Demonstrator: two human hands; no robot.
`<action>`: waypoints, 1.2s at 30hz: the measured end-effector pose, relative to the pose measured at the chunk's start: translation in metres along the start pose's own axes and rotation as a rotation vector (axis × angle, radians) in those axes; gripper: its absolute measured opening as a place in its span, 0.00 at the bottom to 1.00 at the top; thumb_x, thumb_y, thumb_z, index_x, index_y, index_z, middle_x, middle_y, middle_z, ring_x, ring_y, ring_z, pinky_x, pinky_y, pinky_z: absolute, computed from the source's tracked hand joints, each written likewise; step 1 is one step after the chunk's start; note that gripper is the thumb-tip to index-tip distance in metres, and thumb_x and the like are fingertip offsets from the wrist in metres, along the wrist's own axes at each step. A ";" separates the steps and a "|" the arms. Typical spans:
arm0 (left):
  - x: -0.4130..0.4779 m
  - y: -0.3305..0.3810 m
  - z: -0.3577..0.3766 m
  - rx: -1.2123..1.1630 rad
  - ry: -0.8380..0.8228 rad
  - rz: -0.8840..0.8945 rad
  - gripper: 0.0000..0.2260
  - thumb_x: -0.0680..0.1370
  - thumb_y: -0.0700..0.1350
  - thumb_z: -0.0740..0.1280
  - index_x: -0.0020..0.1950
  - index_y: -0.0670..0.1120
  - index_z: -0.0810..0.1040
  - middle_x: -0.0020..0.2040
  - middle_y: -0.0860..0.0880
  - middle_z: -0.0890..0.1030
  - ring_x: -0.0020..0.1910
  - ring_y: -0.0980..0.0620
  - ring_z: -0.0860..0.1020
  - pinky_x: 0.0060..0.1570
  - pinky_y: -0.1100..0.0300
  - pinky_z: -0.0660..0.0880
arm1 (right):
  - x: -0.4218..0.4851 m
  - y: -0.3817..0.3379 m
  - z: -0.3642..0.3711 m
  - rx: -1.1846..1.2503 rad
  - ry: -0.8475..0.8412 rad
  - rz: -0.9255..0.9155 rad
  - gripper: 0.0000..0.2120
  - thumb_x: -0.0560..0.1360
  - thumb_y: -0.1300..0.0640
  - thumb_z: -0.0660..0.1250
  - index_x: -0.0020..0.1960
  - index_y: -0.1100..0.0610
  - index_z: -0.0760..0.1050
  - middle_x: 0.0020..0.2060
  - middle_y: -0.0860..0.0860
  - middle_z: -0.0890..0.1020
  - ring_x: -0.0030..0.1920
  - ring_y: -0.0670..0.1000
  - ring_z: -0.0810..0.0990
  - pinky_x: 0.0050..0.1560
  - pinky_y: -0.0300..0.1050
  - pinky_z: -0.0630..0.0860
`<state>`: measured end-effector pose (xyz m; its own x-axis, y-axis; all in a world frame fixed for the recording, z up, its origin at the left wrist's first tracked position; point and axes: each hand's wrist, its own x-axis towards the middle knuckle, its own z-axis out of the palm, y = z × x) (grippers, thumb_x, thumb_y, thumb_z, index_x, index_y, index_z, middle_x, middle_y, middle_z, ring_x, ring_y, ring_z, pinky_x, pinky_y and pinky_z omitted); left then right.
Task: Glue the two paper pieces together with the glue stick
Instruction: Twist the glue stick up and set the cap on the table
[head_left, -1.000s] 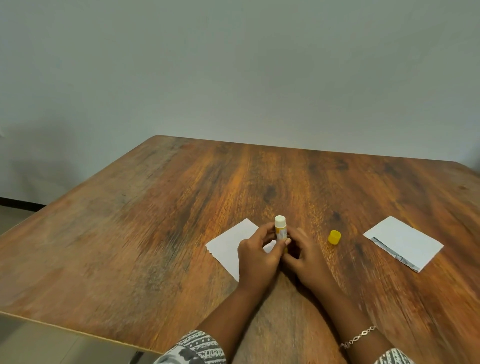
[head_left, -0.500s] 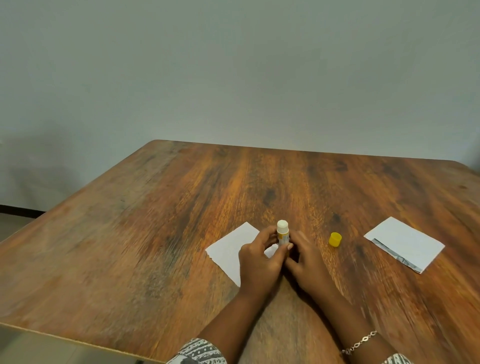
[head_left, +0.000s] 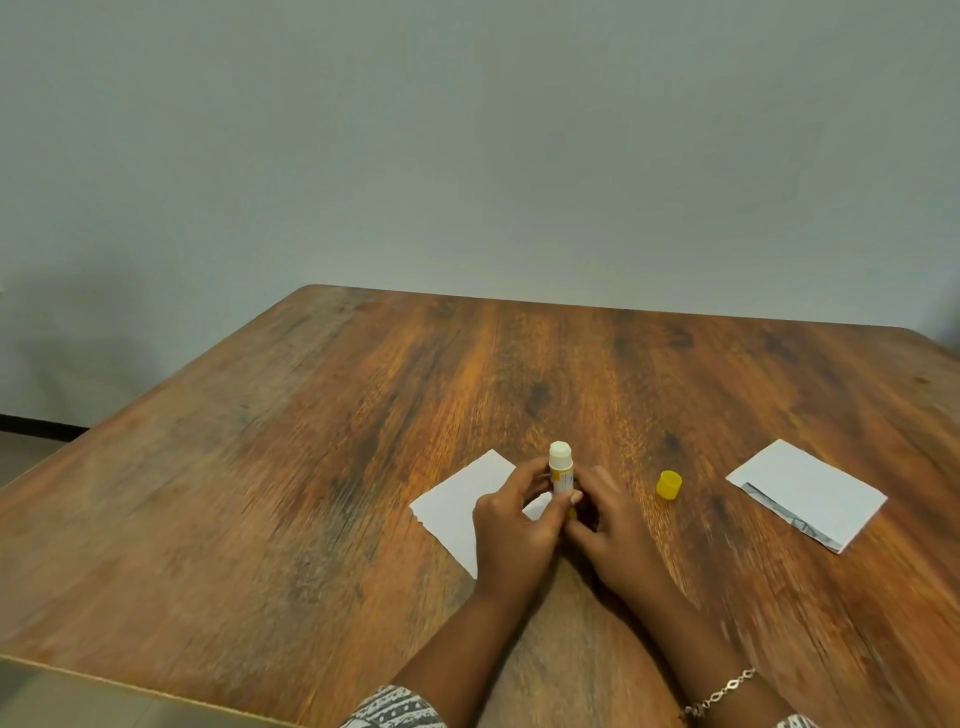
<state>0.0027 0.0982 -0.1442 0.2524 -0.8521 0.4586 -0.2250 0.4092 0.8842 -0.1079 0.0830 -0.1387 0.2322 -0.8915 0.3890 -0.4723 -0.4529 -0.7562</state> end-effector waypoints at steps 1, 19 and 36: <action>0.000 0.000 0.000 0.005 0.002 0.001 0.13 0.70 0.39 0.73 0.52 0.52 0.80 0.44 0.59 0.82 0.47 0.64 0.80 0.50 0.72 0.75 | 0.000 0.000 -0.001 0.025 -0.016 -0.004 0.21 0.70 0.71 0.65 0.57 0.51 0.74 0.43 0.55 0.77 0.44 0.44 0.74 0.41 0.32 0.69; 0.000 0.002 -0.001 0.020 0.010 -0.024 0.12 0.70 0.39 0.73 0.52 0.48 0.80 0.46 0.55 0.82 0.46 0.62 0.80 0.51 0.70 0.76 | -0.001 -0.007 -0.007 0.228 -0.082 -0.004 0.27 0.69 0.76 0.62 0.59 0.50 0.73 0.51 0.46 0.81 0.53 0.39 0.79 0.51 0.29 0.72; 0.002 0.000 -0.001 0.017 0.048 -0.023 0.11 0.70 0.40 0.73 0.50 0.47 0.80 0.44 0.55 0.83 0.46 0.63 0.80 0.49 0.71 0.75 | -0.002 -0.007 -0.004 0.217 -0.055 0.024 0.24 0.72 0.72 0.64 0.65 0.55 0.70 0.56 0.50 0.80 0.57 0.45 0.78 0.57 0.36 0.74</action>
<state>0.0046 0.0967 -0.1436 0.3026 -0.8441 0.4426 -0.2351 0.3839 0.8930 -0.1079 0.0876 -0.1320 0.2723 -0.8985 0.3444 -0.2860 -0.4173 -0.8626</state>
